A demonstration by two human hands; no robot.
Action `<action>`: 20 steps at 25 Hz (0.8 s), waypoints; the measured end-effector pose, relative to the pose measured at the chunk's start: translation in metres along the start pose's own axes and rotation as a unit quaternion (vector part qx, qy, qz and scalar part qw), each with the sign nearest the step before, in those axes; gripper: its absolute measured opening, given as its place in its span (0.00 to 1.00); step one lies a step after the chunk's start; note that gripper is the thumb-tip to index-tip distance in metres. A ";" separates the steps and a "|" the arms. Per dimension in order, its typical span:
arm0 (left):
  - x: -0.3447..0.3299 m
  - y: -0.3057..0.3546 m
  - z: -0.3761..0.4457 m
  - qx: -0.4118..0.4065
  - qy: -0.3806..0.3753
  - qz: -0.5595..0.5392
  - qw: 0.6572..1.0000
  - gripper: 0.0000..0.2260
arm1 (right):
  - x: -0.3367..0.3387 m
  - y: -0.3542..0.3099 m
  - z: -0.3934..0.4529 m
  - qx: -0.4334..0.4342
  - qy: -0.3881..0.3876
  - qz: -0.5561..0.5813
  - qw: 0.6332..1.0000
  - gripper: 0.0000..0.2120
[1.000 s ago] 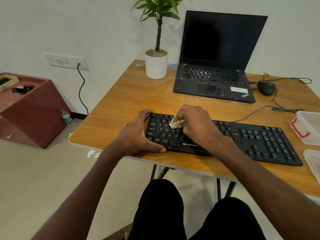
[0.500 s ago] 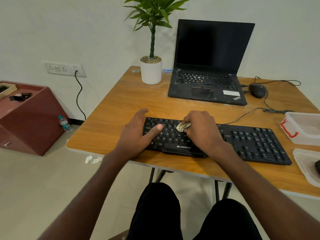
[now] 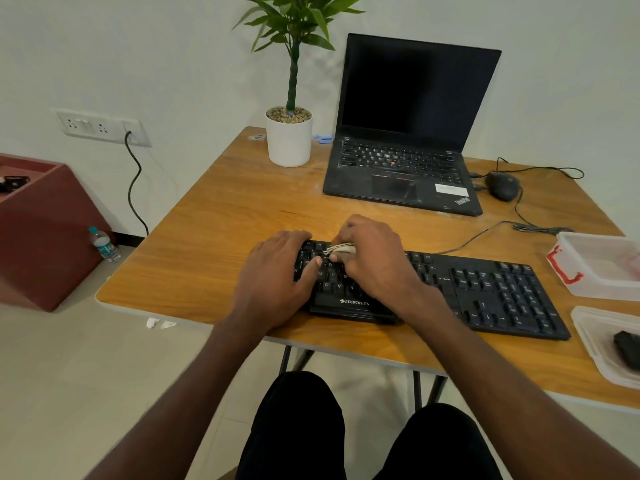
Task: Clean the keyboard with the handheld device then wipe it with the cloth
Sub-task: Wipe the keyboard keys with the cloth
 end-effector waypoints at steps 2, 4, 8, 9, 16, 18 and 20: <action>0.000 -0.001 -0.001 0.002 -0.001 -0.002 1.000 0.22 | 0.007 0.008 0.008 -0.028 0.026 -0.002 0.999 0.06; 0.001 0.002 -0.002 -0.001 0.002 0.004 1.000 0.20 | 0.009 0.007 0.012 -0.045 0.054 0.002 0.998 0.05; 0.003 0.001 0.000 -0.006 0.009 -0.001 1.000 0.18 | -0.006 -0.006 0.009 -0.027 -0.011 0.045 0.999 0.07; 0.003 0.001 0.000 -0.003 0.009 -0.003 1.000 0.18 | 0.002 0.002 0.007 -0.058 -0.012 0.053 0.997 0.07; 0.004 0.001 -0.001 0.003 0.016 -0.005 1.000 0.17 | 0.001 0.001 -0.003 -0.071 0.017 -0.059 0.996 0.04; 0.004 0.001 -0.002 0.005 0.015 -0.004 1.000 0.17 | 0.001 0.002 -0.009 -0.042 -0.013 -0.025 0.999 0.06; 0.003 0.001 -0.002 0.005 0.013 -0.004 1.000 0.18 | 0.021 0.019 -0.016 -0.055 -0.016 0.018 0.998 0.08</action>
Point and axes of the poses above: each hand's wrist, its own z-axis towards the middle knuckle, its own x-axis out of the back of the hand, y = z × x, the point moved 6 cm from there along z, towards the middle knuckle, and after that the axes turned 15 degrees about z, right-handed, at the moved point
